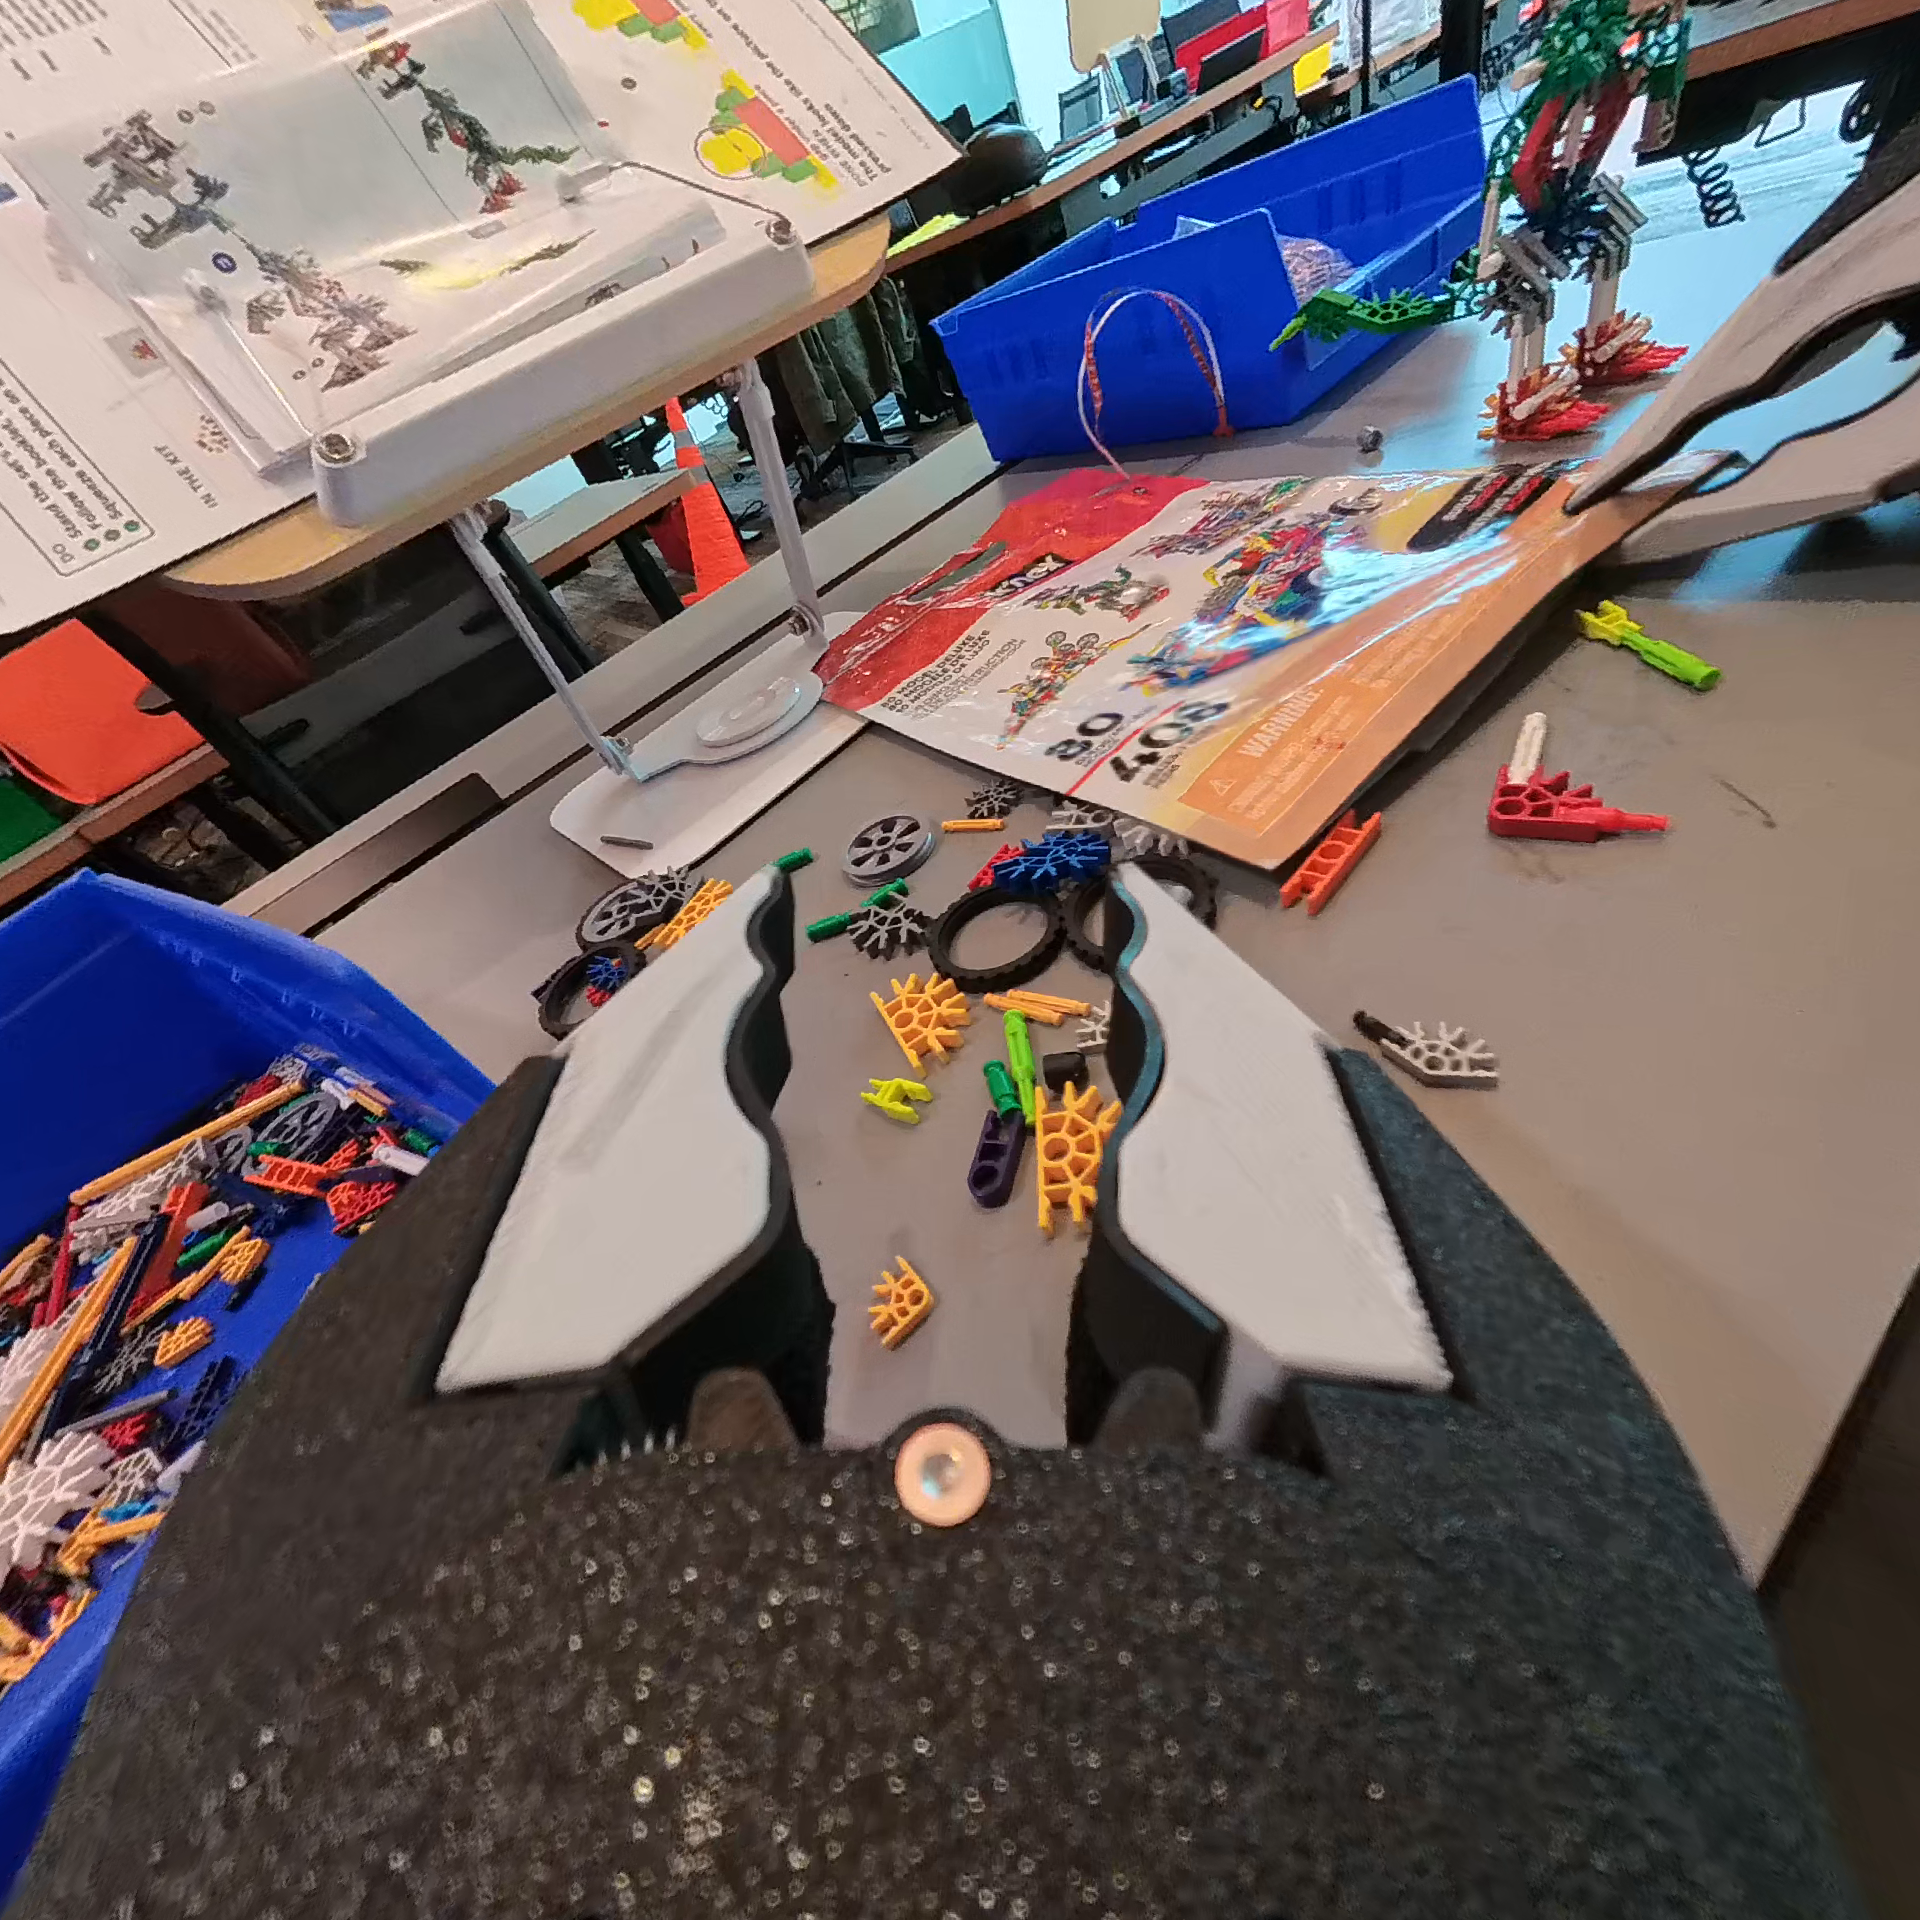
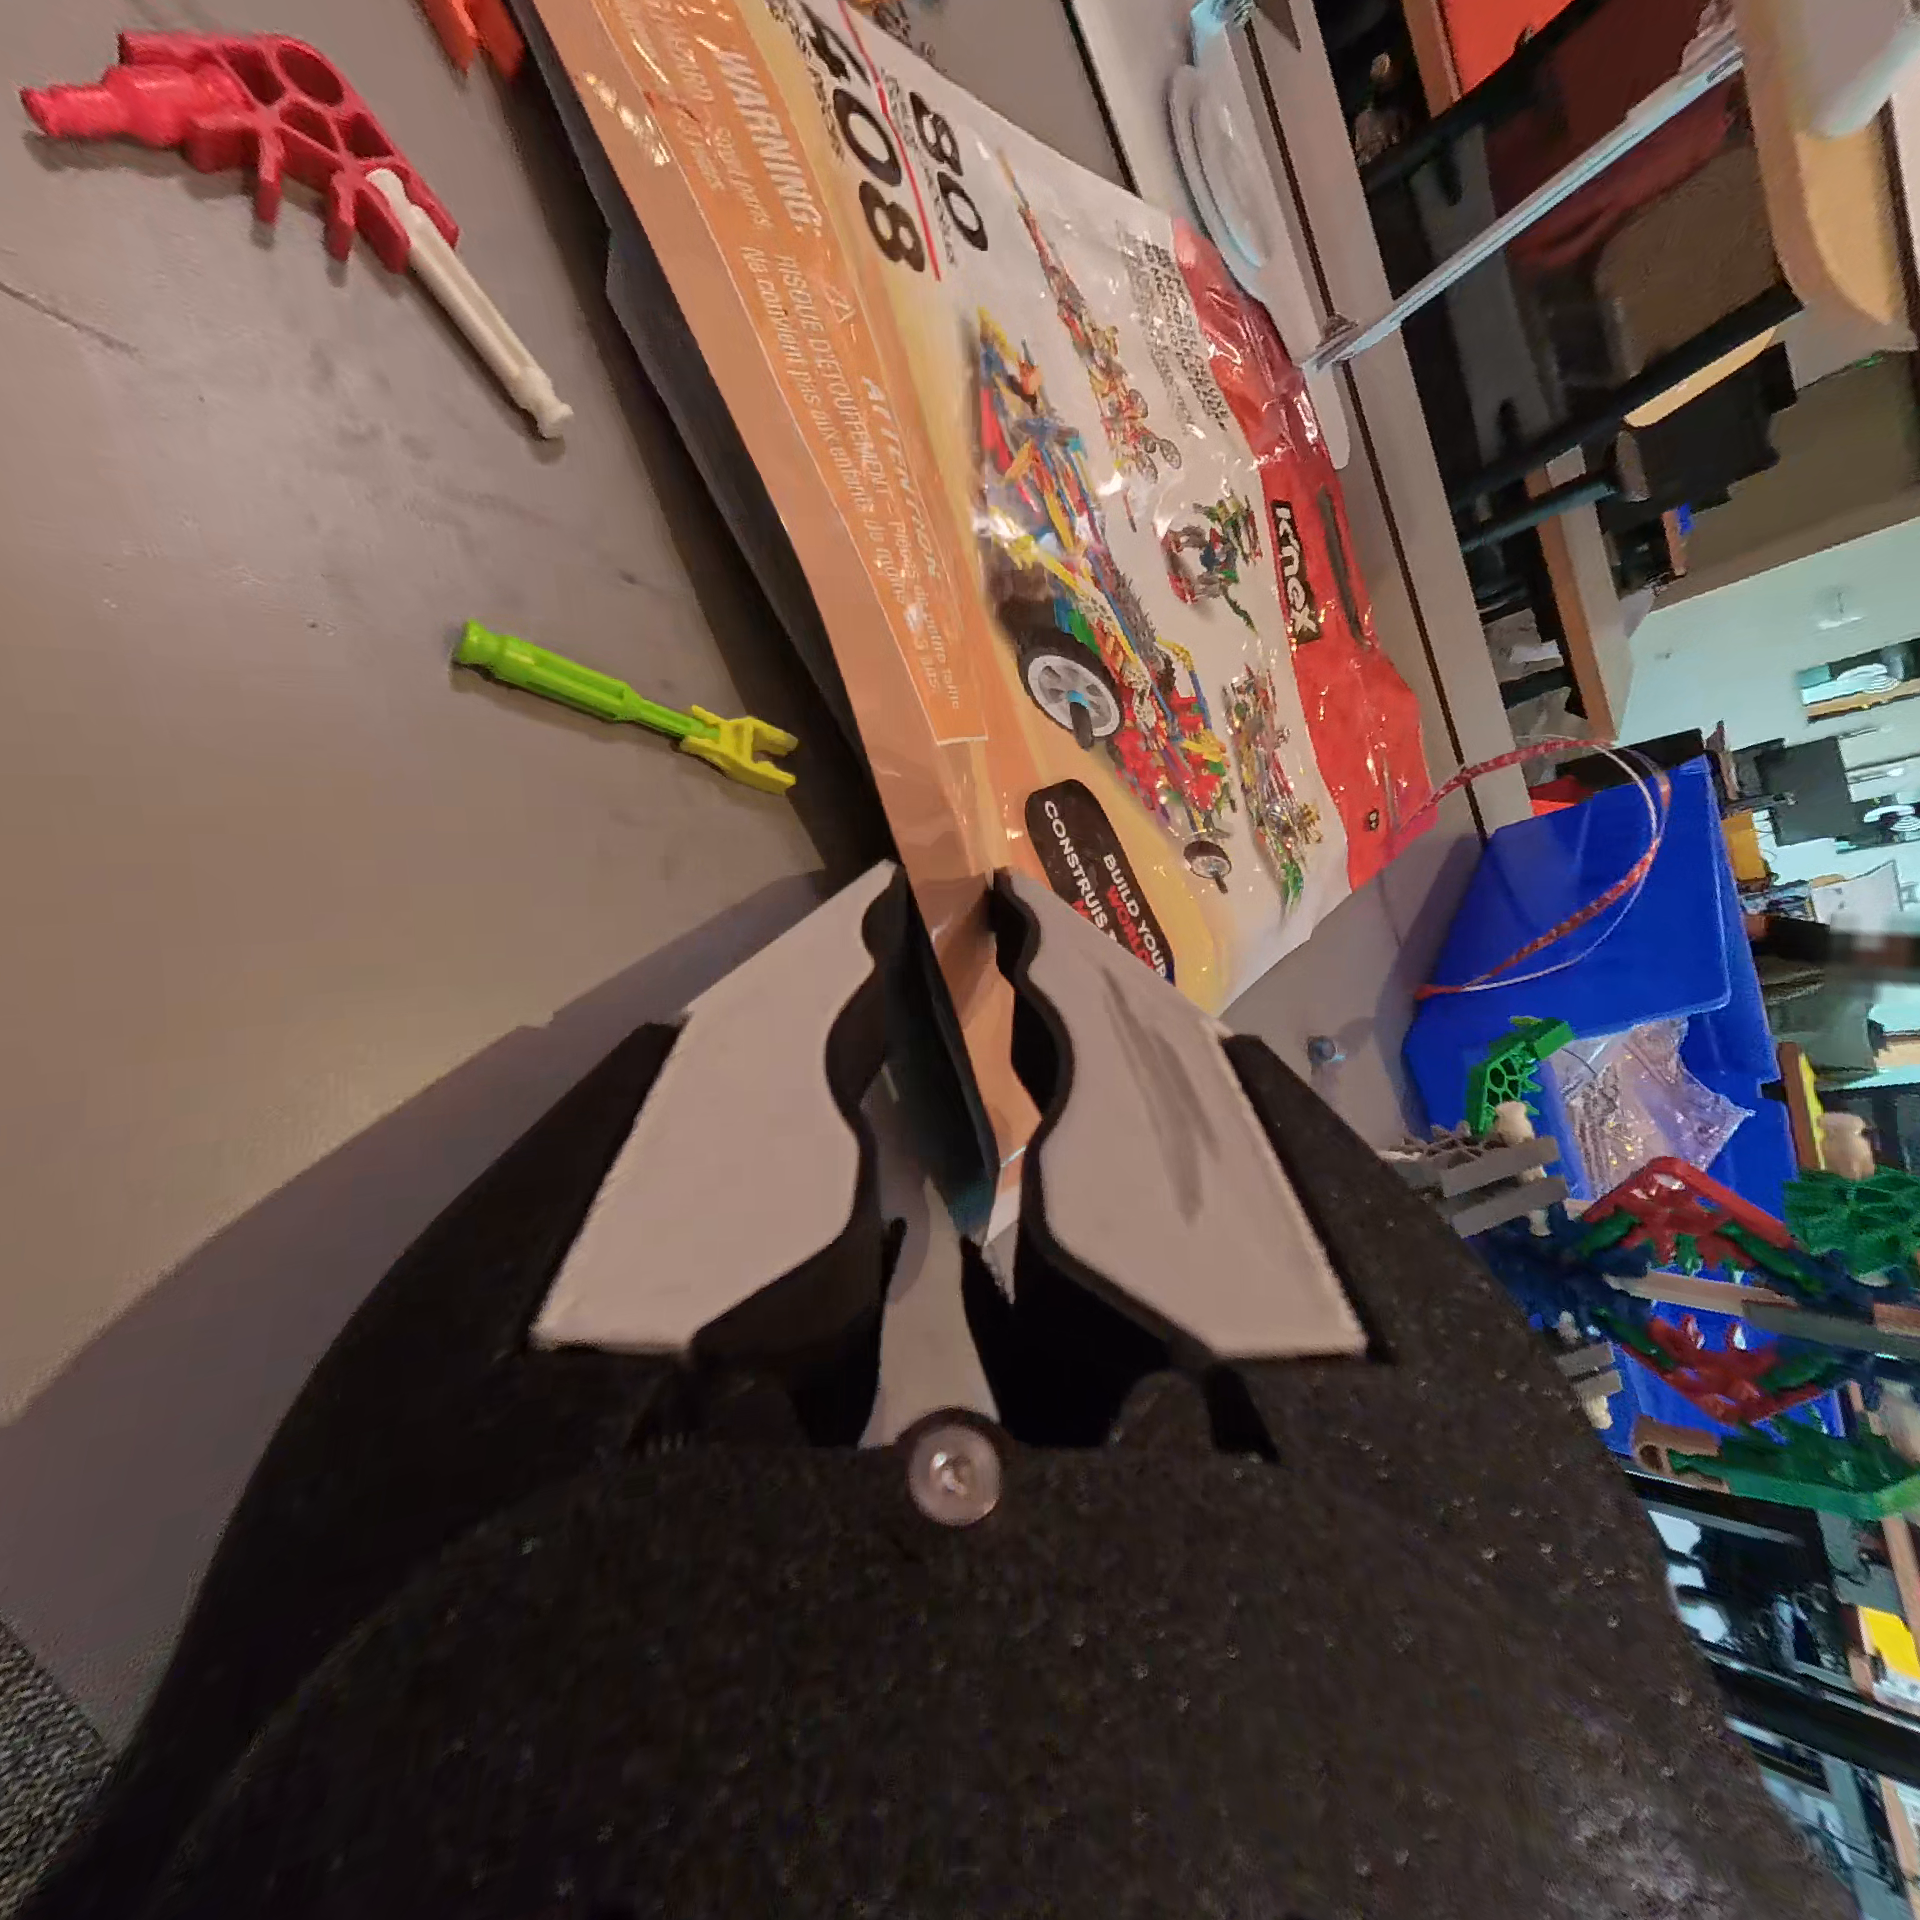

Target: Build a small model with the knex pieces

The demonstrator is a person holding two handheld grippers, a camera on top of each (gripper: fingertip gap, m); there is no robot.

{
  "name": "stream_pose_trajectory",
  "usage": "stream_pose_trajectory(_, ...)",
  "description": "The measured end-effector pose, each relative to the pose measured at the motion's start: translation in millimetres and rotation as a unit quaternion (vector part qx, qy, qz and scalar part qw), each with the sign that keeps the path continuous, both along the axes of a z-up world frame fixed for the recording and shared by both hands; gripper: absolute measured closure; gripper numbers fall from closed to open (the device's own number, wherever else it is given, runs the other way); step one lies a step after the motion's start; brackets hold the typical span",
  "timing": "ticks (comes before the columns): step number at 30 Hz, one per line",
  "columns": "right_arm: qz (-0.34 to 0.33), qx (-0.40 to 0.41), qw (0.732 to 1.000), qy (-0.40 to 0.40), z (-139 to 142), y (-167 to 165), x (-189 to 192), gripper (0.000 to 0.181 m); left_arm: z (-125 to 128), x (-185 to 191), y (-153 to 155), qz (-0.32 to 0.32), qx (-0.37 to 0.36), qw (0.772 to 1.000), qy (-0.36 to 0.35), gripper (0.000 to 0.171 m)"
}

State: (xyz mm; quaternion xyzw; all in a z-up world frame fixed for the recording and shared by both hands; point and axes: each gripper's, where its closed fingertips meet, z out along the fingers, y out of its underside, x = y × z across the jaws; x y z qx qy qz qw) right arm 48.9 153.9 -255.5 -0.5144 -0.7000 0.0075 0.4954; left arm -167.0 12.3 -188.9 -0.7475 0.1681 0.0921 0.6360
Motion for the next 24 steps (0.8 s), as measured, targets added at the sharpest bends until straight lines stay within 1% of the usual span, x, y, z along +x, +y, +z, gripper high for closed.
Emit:
stream_pose_trajectory(4, 0.010, -0.046, 0.998, 0.039, 14, 1, -3, 0.171, -1, -1, 1, 0.007, -0.002, 1.000, 0.005, 0.114)
stream_pose_trajectory(7, 0.007, -0.101, 0.989, 0.105, 41, 6, -9, 0.171, -2, -2, 2, 0.014, -0.005, 1.000, 0.012, 0.114)
stream_pose_trajectory(12, 0.001, -0.152, 0.973, 0.173, 75, 25, -16, 0.172, -3, -4, 3, 0.028, -0.005, 0.999, 0.023, 0.114)
stream_pose_trajectory(14, 0.001, -0.157, 0.969, 0.192, 84, 30, -18, 0.174, -4, -5, 4, 0.033, -0.006, 0.999, 0.027, 0.114)
stream_pose_trajectory(15, 0.001, -0.160, 0.967, 0.199, 88, 32, -19, 0.181, -4, -5, 4, 0.033, -0.008, 0.999, 0.028, 0.114)
stream_pose_trajectory(24, -0.020, -0.152, 0.963, 0.221, 105, 59, -25, 0.181, -4, -4, 4, 0.034, -0.004, 0.999, 0.038, 0.114)
